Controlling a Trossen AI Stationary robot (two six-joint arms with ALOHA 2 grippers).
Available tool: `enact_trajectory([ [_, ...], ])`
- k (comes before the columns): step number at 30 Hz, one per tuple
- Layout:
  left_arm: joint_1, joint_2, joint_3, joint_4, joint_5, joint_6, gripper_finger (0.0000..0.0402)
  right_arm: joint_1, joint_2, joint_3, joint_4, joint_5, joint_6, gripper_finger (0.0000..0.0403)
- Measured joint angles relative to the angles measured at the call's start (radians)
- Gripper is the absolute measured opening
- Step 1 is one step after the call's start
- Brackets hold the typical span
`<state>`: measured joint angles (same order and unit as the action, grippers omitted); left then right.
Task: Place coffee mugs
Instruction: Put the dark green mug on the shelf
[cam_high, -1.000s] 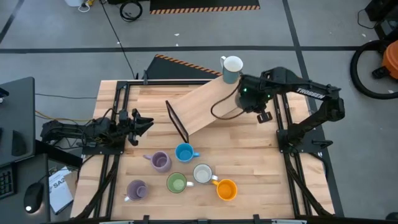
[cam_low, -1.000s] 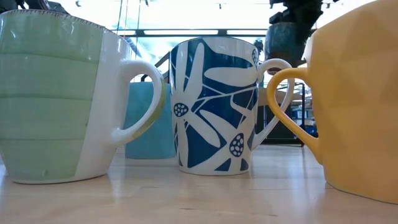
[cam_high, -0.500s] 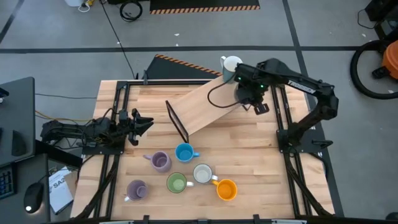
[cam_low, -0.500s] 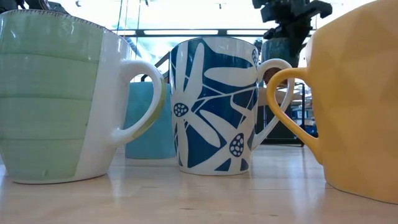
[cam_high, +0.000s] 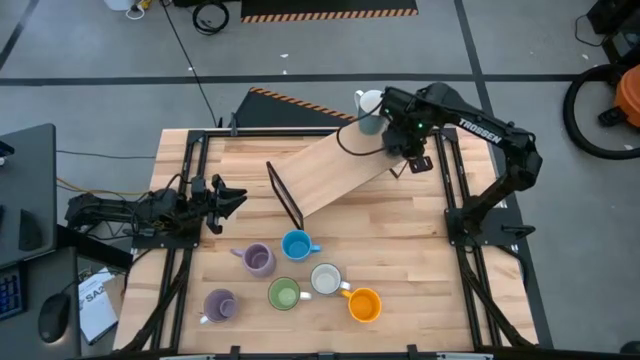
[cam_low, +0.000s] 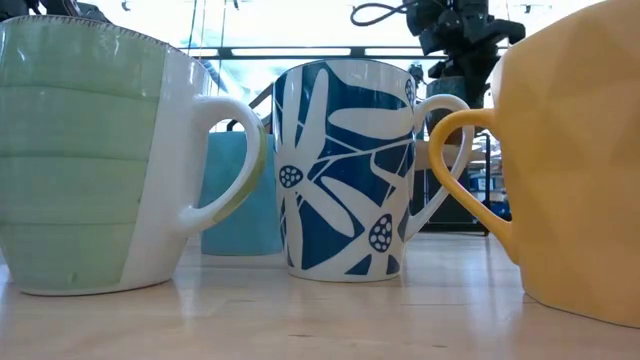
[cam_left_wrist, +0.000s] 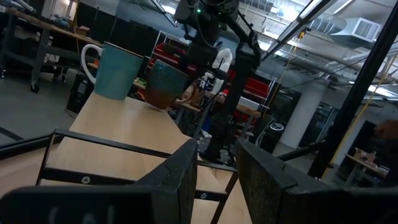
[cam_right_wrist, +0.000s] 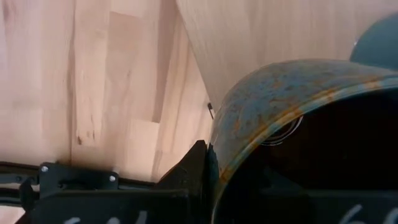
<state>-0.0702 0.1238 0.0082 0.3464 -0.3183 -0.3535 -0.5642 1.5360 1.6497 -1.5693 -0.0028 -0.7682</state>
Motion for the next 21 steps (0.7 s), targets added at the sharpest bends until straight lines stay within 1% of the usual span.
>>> enact_trajectory([
  [2,0.0,0.0,0.0,0.0,0.0,0.001,0.0116,-0.004,0.0,0.0,0.001,-0.015,-0.002,0.0047],
  [8,0.0,0.0,0.0,0.0,0.0,0.0,0.0116,-0.003,0.005,0.0,0.035,-0.002,-0.01,0.0047],
  [16,0.0,0.0,0.0,0.0,0.0,-0.001,0.0116,-0.008,0.015,-0.011,0.043,-0.019,-0.006,0.0048],
  [21,0.0,0.0,0.0,0.0,0.0,-0.001,0.0116,-0.008,0.014,-0.023,0.054,0.008,0.013,0.005],
])
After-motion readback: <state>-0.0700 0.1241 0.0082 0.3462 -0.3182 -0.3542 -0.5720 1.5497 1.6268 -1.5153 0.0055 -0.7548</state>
